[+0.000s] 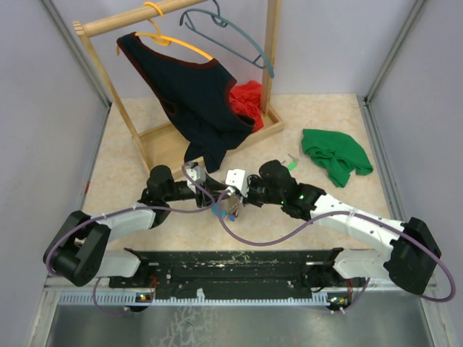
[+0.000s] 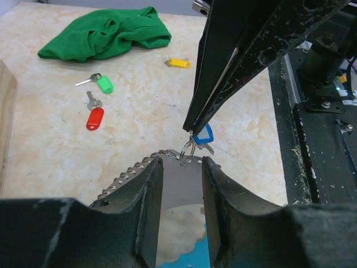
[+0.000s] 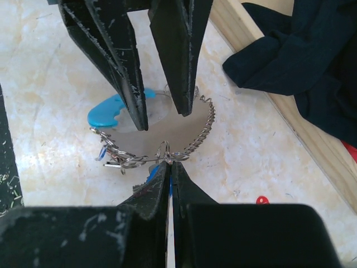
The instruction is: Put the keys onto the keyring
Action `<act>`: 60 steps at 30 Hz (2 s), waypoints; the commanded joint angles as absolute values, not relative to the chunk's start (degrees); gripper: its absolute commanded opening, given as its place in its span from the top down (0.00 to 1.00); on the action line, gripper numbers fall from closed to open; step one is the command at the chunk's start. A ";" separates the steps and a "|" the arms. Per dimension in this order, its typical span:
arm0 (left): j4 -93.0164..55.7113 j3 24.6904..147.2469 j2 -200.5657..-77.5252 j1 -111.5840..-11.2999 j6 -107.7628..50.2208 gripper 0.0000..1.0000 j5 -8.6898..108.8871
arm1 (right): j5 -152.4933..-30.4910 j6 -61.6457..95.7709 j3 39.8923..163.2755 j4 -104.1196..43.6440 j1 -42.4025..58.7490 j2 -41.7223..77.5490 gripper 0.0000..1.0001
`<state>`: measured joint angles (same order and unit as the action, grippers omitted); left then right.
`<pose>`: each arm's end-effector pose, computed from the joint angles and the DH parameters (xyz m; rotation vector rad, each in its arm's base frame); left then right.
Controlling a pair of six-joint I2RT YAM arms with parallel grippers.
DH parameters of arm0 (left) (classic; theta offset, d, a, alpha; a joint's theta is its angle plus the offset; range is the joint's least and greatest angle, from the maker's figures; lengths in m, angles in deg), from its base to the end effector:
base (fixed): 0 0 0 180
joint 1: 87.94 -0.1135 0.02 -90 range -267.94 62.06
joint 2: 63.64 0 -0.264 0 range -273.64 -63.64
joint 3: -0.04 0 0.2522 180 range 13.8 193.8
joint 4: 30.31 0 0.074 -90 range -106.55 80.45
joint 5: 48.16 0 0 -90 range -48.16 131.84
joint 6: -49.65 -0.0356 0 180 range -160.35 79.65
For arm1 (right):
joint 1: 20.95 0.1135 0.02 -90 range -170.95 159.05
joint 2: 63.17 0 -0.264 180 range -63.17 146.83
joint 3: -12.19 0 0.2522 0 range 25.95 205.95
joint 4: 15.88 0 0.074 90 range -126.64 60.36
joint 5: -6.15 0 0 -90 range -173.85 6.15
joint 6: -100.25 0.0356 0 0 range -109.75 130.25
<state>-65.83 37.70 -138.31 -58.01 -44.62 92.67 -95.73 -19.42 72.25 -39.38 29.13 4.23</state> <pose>0.2012 -0.1477 0.2138 1.1296 1.2571 -1.0424 0.1626 0.2057 0.2692 -1.4568 1.5484 0.4307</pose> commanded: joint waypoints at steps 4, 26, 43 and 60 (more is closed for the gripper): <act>-65.01 41.95 -143.05 -58.57 -47.51 0.62 102.40 | -98.82 -21.91 76.91 -38.60 28.93 3.47 1.00; -66.12 44.80 -149.07 -58.32 -46.92 0.71 107.58 | -102.43 -22.14 78.50 -40.10 28.89 4.07 1.00; -67.07 45.15 -149.68 -57.52 -46.18 0.90 107.46 | -103.33 -22.06 79.58 -41.21 29.00 4.47 1.00; -66.67 43.12 -144.59 -58.06 -43.03 1.00 97.47 | -98.65 -19.10 73.36 -44.63 29.04 0.22 1.00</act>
